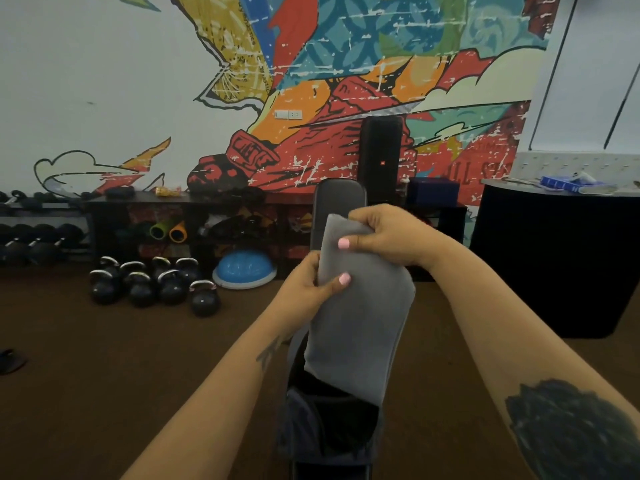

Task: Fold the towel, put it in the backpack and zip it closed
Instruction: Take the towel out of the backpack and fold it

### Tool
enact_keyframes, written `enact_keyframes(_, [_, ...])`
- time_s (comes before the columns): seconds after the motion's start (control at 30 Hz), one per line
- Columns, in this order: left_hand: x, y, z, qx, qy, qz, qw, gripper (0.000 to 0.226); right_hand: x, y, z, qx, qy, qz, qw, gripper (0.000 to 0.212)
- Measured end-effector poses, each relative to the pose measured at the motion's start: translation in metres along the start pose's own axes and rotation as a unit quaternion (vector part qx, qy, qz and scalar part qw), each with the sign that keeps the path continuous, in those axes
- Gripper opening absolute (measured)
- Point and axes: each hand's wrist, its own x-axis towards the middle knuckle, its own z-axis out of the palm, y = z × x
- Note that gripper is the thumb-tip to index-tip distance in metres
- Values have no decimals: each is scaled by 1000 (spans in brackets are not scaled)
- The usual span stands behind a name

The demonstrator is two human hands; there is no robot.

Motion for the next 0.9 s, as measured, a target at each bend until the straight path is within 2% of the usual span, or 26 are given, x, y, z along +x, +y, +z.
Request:
enact_keyframes(0.07, [-5,-8,-1,7,-22,-31,999,32,3,-2,-7,-13,45,-18,999,28])
enact_keyframes(0.2, [-11,-25,-4,-6,-51,-79,996,36,9,1,-16,-22,112,-26,993,39])
enact_keyframes(0.37, [-16,-43,-13,16,-66,-135,988,30,6,9,-26,-10,177,13,984,38])
enact_keyframes(0.43, [-20,-48,-14,-16,-66,-159,985,24,4,12,-30,-8,197,26,980,40])
enact_keyframes(0.53, [-24,-53,-11,-128,-13,-185,974,10,2,15,-33,2,219,44,975,38])
enact_keyframes(0.6, [-24,-56,-9,-206,27,-204,957,17,0,18,-33,14,227,58,972,39])
enact_keyframes(0.7, [-19,-58,-7,-250,49,-236,938,25,-1,18,-33,18,231,65,971,39])
enact_keyframes(0.8, [-15,-58,-3,-299,78,-240,920,24,-1,18,-33,21,237,71,969,37])
enact_keyframes(0.9, [-12,-58,1,-381,129,-235,885,21,-2,19,-35,28,254,84,963,41])
